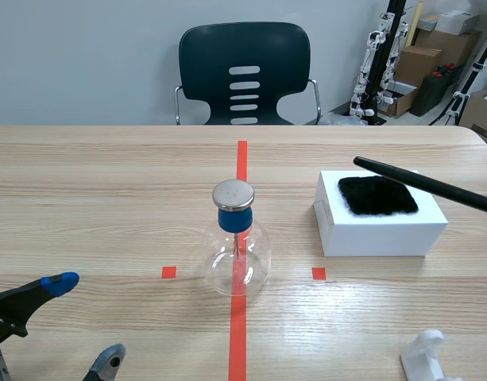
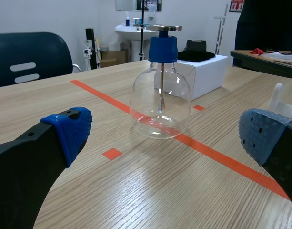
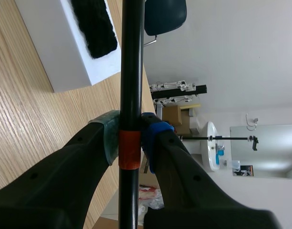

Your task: Do the electroscope experiment. put the rod down on the box

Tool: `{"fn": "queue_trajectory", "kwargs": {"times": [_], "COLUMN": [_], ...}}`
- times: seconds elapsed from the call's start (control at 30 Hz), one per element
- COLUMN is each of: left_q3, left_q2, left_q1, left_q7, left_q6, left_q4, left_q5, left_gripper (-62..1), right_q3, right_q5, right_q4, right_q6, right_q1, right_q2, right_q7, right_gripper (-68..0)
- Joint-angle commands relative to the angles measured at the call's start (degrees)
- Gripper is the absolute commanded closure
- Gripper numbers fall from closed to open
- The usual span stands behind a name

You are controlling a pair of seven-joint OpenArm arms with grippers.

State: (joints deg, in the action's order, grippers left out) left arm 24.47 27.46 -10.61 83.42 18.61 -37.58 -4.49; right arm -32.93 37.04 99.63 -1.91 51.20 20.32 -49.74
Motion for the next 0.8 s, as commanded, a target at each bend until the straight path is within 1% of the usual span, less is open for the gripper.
{"fn": "queue_trajectory", "kwargs": {"times": [0.0, 0.3, 0.4, 0.67, 0.77], "left_q3": [0.04, 0.04, 0.04, 0.04, 0.04], "left_q2": [-0.11, -0.11, -0.11, -0.11, -0.11], "left_q1": [0.31, 0.31, 0.31, 0.31, 0.31], "left_q7": [1.03, 1.03, 1.03, 1.03, 1.03], "left_q6": [0.07, 0.07, 0.07, 0.07, 0.07], "left_q4": [-0.57, -0.57, -0.57, -0.57, -0.57], "left_q5": [0.37, 0.37, 0.37, 0.37, 0.37], "left_gripper": [-62.3, -62.3, -62.3, -62.3, -62.3], "right_q3": [-0.94, -0.94, -0.94, -0.92, -0.92], "right_q5": [-1.05, -1.03, -1.03, -1.01, -1.03], "right_q4": [0.22, 0.22, 0.22, 0.17, 0.17], "right_q6": [0.63, 0.63, 0.63, 0.57, 1.07], "right_q1": [0.22, 0.22, 0.15, 0.04, 0.04], "right_q2": [0.31, 0.31, 0.33, 0.31, 0.33], "right_q7": [-0.59, -0.48, 0.94, 0.98, 0.94], "right_gripper": [-1.3, -1.3, -1.3, -1.3, -1.3]}}
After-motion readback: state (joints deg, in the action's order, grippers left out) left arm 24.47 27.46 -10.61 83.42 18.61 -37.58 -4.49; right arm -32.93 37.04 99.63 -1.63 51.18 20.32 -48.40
